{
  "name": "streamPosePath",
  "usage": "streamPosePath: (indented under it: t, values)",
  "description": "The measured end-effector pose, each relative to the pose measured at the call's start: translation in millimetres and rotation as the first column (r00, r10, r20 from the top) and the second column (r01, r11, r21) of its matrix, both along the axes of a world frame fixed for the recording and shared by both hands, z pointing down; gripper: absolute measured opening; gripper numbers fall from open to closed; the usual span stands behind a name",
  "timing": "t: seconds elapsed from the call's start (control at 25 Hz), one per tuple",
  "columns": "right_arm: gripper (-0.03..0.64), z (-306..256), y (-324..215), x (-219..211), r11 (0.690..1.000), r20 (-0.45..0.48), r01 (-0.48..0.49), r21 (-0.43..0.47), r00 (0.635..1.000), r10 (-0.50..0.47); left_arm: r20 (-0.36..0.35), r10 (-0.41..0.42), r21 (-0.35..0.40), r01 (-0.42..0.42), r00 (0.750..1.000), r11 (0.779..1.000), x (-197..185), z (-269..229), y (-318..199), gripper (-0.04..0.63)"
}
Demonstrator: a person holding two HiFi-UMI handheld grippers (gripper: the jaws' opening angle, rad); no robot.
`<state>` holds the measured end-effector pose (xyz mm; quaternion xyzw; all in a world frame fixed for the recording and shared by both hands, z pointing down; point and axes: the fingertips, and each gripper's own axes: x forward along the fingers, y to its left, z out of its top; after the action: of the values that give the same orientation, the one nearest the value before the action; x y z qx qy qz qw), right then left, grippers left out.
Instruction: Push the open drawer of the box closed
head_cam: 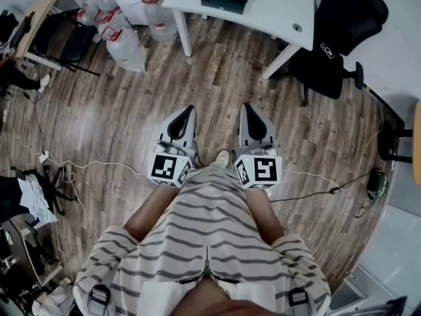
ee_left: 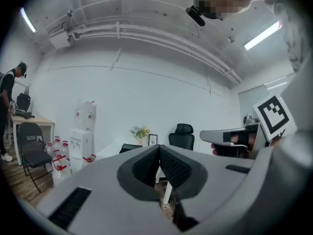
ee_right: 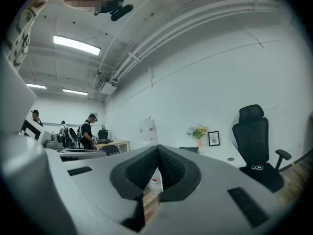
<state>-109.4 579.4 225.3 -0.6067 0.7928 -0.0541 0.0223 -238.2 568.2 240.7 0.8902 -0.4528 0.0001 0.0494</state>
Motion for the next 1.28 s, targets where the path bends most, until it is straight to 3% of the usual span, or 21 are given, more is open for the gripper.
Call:
streamPosePath:
  t: [0.36, 0.8, 1.04, 1.28]
  values:
    - [0.009, -3.7, -1.5, 39.8, 0.997, -0.011, 0.058, 0.051, 0.998, -0.058, 0.014, 0.006, 0.028, -0.007, 1.000, 1.000, 53.0, -1.4, -1.2, -0.006]
    - [0.009, 16.5, -11.7, 65.4, 0.995, 0.041, 0.103, 0.014, 0.994, -0.104, 0.049, -0.023, -0.008, 0.023, 0.999, 1.000, 84.6, 17.0, -4.6, -0.006]
    - [0.009, 28.0, -45.4, 68.4, 0.993, 0.039, 0.114, -0.012, 0.993, -0.114, 0.046, -0.020, -0.023, 0.021, 0.999, 1.000, 91.3, 29.3, -39.5, -0.006]
    - [0.009, 37.0, -106.0, 81.7, 0.993, 0.033, 0.111, -0.033, 0.993, -0.110, 0.024, -0.011, -0.044, 0.012, 1.000, 0.999, 105.7, 38.4, -107.0, -0.006]
